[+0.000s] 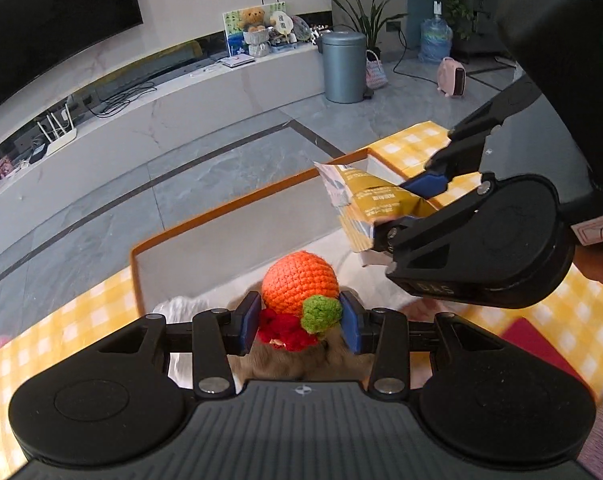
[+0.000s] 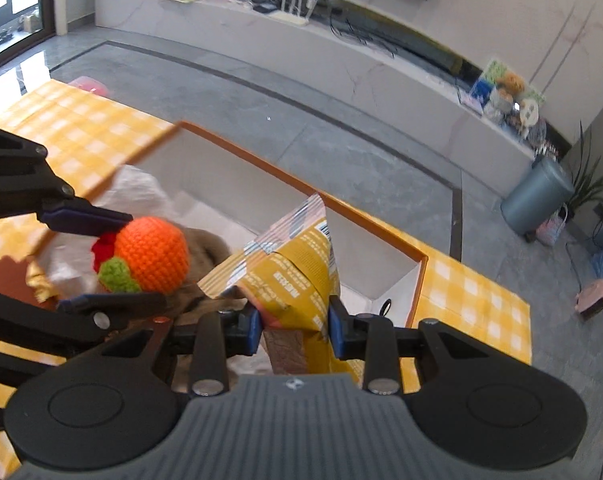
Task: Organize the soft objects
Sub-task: 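Carry the fruit and snack bag into the orange box and open both tools, then move both open tools back toward the brown sponge and yellow cloth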
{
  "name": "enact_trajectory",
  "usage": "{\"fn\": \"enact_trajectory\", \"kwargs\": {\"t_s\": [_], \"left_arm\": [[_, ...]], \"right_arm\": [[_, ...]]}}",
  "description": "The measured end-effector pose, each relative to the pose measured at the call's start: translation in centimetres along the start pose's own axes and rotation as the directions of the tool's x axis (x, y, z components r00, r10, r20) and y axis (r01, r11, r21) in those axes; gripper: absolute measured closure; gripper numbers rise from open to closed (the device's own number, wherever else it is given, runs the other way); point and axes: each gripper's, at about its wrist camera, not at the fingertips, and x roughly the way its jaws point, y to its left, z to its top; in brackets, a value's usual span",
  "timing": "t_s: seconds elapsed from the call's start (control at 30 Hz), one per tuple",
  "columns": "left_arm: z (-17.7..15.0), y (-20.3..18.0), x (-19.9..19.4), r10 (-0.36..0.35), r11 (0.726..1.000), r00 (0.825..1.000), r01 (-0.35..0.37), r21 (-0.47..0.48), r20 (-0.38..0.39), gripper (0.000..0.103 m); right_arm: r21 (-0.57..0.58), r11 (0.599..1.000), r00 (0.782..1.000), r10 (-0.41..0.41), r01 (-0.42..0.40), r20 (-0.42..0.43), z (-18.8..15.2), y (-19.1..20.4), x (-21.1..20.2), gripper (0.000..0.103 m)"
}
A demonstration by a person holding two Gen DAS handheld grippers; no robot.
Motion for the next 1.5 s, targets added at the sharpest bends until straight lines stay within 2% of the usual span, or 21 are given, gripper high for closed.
{"fn": "enact_trajectory", "kwargs": {"t_s": [0.3, 0.47, 0.7, 0.77, 0.83, 0.97, 1.1, 1.23, 1.5], "left_arm": [[1.3, 1.8, 4.1, -0.002, 0.999, 1.000, 0.001, -0.042, -0.028, 0.055], [1.7, 1.5, 5.7, -0.023, 0.997, 0.999, 0.020, -0.075, -0.045, 0.055], [1.1, 1.7, 5.0, -0.018, 0.997, 0.999, 0.015, -0.081, -0.041, 0.053], [1.3, 1.6, 4.9, -0.016, 0.995, 0.999, 0.013, -0.094, -0.033, 0.043], [1.3, 1.6, 4.4, -0.015, 0.994, 1.000, 0.013, -0.108, -0.019, 0.039], [1.3, 1.3, 3.1, -0.022, 0.993, 1.000, 0.021, -0.114, -0.001, 0.038], [1.4, 0.5, 1.3, -0.021, 0.997, 1.000, 0.021, -0.073, 0.004, 0.038], [1.3, -0.5, -0.6, -0.017, 0.999, 1.000, 0.016, -0.027, -0.004, 0.038], [-1.0, -1.8, -5.8, -0.026, 1.000, 0.999, 0.025, 0.019, 0.039, 0.038]], "right_arm": [[0.018, 1.000, 0.997, 0.019, -0.018, -0.075, -0.3, -2.0, 6.3, 0.071], [0.003, 1.000, 0.995, 0.017, -0.017, -0.102, -1.2, -1.6, 7.4, 0.069], [-0.064, 0.998, 0.997, -0.005, 0.000, -0.079, -2.2, -1.0, 4.9, 0.062], [-0.066, 0.998, 0.998, -0.015, 0.010, -0.069, -2.5, -1.0, 3.9, 0.056], [-0.068, 0.998, 0.998, -0.020, 0.016, -0.062, -2.9, -0.9, 2.8, 0.055], [-0.085, 0.996, 0.998, -0.037, 0.033, -0.053, -3.4, -0.5, 0.9, 0.052], [-0.085, 0.996, 0.997, -0.044, 0.039, -0.058, -3.8, -0.3, -0.7, 0.047], [-0.059, 0.998, 0.996, -0.031, 0.026, -0.085, -3.8, -0.1, -1.9, 0.046], [-0.057, 0.998, 0.997, -0.004, -0.001, -0.074, -5.4, 2.4, -6.4, 0.044]]}}
